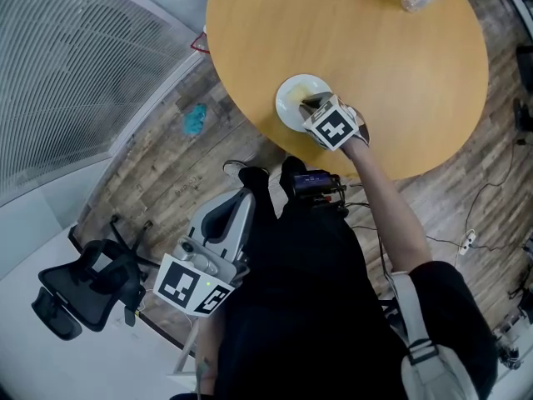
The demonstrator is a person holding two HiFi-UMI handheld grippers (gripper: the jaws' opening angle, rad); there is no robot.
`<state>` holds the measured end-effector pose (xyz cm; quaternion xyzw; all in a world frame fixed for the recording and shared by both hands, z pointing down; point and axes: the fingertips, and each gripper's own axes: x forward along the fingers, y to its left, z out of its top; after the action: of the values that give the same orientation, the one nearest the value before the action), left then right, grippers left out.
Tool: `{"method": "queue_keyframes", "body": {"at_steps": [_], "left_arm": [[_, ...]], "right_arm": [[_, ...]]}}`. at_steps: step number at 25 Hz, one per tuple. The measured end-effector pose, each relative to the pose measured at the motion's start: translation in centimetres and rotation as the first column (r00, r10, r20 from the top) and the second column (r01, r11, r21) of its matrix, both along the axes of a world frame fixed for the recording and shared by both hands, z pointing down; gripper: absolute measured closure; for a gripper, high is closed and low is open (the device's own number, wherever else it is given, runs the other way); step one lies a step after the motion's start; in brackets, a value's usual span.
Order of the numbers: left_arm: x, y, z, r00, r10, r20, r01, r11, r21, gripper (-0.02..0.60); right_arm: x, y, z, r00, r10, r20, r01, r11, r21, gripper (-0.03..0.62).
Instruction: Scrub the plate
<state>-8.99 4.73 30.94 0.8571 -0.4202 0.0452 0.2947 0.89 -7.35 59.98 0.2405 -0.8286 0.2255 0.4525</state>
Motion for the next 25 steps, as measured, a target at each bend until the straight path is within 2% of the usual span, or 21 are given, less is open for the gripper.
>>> {"method": "queue_keyframes", "body": {"at_steps": [6,12,16,21,25], "left_arm": [[0.7,-0.1,-0.2,1.0,0.012,-0.006,-0.012,1.0,0.007,0.571],[1.2,-0.4,0.0,0.999,0.033,-0.014,-0.033,0.999,0.007,0.571],[1.5,-0.4,0.0,0.999,0.046,-0.018,-0.046,0.999,0.005,0.571],[1.5,-0.4,0.1,0.999,0.049,-0.014,-0.049,0.999,0.003,0.571],[1.4,-0.1,-0.2,0.999,0.034,-0.007,-0.034,0.999,0.003,0.571]], "right_arm": [[0.4,2.2,-0.2,0.992,-0.114,-0.049,0.116,0.993,0.022,0.568],[2.1,4.8,-0.2,0.987,-0.154,-0.054,0.153,0.988,-0.016,0.568],[3.6,4.8,-0.1,0.99,-0.129,-0.062,0.129,0.992,-0.016,0.568],[4.5,2.4,-0.2,0.996,-0.055,-0.075,0.055,0.998,0.002,0.568],[4.6,0.5,-0.4,0.996,-0.042,-0.083,0.043,0.999,0.015,0.568]]}}
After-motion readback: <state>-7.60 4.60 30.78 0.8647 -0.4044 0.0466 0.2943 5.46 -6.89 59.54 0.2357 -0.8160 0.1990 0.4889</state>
